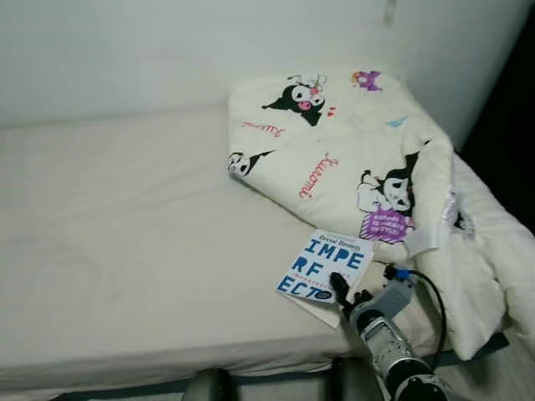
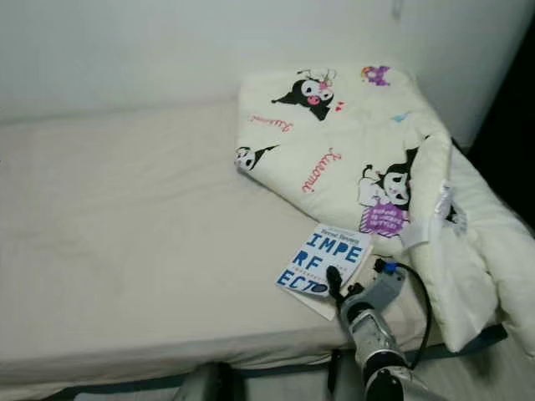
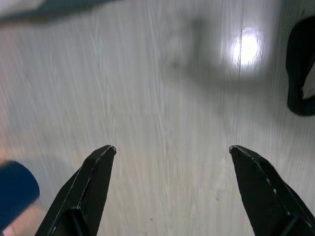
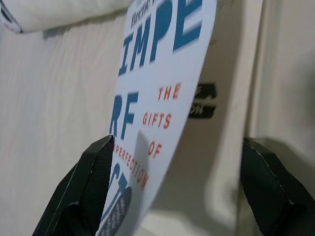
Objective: Clean up the room
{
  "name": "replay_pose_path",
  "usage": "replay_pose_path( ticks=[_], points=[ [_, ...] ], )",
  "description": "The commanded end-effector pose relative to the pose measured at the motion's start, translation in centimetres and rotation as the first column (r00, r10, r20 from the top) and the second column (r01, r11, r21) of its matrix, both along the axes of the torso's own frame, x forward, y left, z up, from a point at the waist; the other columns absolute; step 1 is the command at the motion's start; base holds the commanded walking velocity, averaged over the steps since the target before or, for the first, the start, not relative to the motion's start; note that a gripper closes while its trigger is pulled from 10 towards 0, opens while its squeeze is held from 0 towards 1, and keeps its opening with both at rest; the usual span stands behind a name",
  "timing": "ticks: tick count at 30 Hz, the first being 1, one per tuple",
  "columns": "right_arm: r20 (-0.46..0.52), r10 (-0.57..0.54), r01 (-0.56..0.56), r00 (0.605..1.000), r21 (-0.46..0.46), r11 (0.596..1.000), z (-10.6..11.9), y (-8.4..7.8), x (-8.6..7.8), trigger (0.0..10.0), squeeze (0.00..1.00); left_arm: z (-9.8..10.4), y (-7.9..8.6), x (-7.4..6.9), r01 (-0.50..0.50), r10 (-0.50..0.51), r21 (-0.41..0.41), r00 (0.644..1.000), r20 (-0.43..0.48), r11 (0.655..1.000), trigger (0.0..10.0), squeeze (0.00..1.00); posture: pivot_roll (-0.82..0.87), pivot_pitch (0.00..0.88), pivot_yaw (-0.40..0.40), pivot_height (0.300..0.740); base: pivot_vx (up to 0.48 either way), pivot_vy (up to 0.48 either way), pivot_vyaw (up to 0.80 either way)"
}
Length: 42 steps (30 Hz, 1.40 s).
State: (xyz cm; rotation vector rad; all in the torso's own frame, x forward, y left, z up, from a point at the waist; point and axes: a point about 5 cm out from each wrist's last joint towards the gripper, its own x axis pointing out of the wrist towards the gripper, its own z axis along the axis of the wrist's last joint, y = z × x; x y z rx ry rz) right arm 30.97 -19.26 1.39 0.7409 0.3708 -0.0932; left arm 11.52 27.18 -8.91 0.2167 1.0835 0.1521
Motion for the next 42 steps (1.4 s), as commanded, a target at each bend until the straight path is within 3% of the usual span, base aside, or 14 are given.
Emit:
replay_pose_path(
  ticks=[1, 4, 17, 18, 35, 37, 39, 40, 41, 42],
  points=[
    [-0.043, 0.023, -0.021, 0.999, 0.044, 0.999, -0.9, 1.1, -0.6, 10.0, 0.00, 0.1, 1.1, -0.9, -0.012, 0.012, 0.016, 1.000, -0.022, 1.000, 10.0, 0.00, 0.14, 0.217, 0.113, 0.598, 0.000, 0.000, 0.00],
    [-0.127, -0.008, 0.011, 0.992, 0.025, 1.000, -1.5, 1.1, -1.0, 10.0, 0.00, 0.3, 1.6, -1.1, -0.017, 0.017, 0.023, 1.000, -0.014, 1.000, 10.0, 0.00, 0.15, 0.230, 0.121, 0.598, 0.000, 0.000, 0.00],
    [-0.191, -0.081, 0.103, 0.978, 0.112, 0.988, -2.6, 0.9, -2.0, 10.0, 0.00, 0.7, 2.2, -0.9, -0.007, 0.007, 0.031, 1.000, 0.020, 1.000, 10.0, 0.00, 0.18, 0.254, 0.135, 0.598, 0.000, 0.000, 0.00],
    [-0.201, -0.090, 0.113, 0.976, 0.107, 0.988, -2.7, 0.8, -2.1, 0.0, 0.00, 0.7, 2.3, -0.9, -0.006, 0.005, 0.031, 1.000, 0.020, 1.000, 10.0, 0.00, 0.18, 0.255, 0.135, 0.598, 0.000, 0.000, 0.00],
    [-0.094, -0.131, 0.144, 0.987, 0.145, 0.979, -1.6, 0.0, -1.3, 0.0, 0.00, 0.7, 1.4, 0.1, -0.001, 0.000, 0.019, 0.999, 0.038, 1.000, 10.0, 0.00, 0.15, 0.235, 0.119, 0.598, 0.000, 0.000, 0.00],
    [0.022, -0.092, 0.086, 0.996, 0.190, 0.978, -0.1, 0.3, -0.1, 0.0, 0.00, 1.2, 1.2, 1.8, -0.038, 0.038, -0.002, 0.993, 0.109, 0.999, 10.0, 0.00, 0.12, 0.222, 0.106, 0.598, 0.000, 0.000, 0.00],
    [0.181, -0.017, -0.025, 0.983, 0.228, 0.973, 1.9, 1.0, 1.3, 0.0, 0.00, 3.1, 2.0, 5.4, -0.125, 0.131, -0.037, 0.953, 0.273, 0.991, 10.0, 0.00, 0.11, 0.215, 0.096, 0.598, 0.000, 0.000, 0.00],
    [0.181, -0.017, -0.025, 0.983, 0.228, 0.973, 1.9, 1.0, 1.3, 0.0, 0.00, 3.1, 2.0, 5.4, -0.125, 0.131, -0.037, 0.953, 0.273, 0.991, 10.0, 0.00, 0.11, 0.215, 0.096, 0.598, 0.000, 0.000, 0.00],
    [0.310, 0.055, -0.133, 0.949, 0.236, 0.963, 3.7, 1.6, 2.3, 0.0, 0.00, 6.5, 4.3, 9.3, -0.235, 0.237, -0.063, 0.856, 0.460, 0.970, 10.0, 0.00, 0.10, 0.200, 0.082, 0.598, 0.000, 0.000, 0.00],
    [0.310, 0.055, -0.133, 0.949, 0.236, 0.963, 3.7, 1.6, 2.3, 0.0, 0.00, 6.5, 4.3, 9.3, -0.235, 0.237, -0.063, 0.856, 0.460, 0.970, 10.0, 0.00, 0.10, 0.200, 0.082, 0.598, 0.000, 0.000, 0.00]
  ],
)
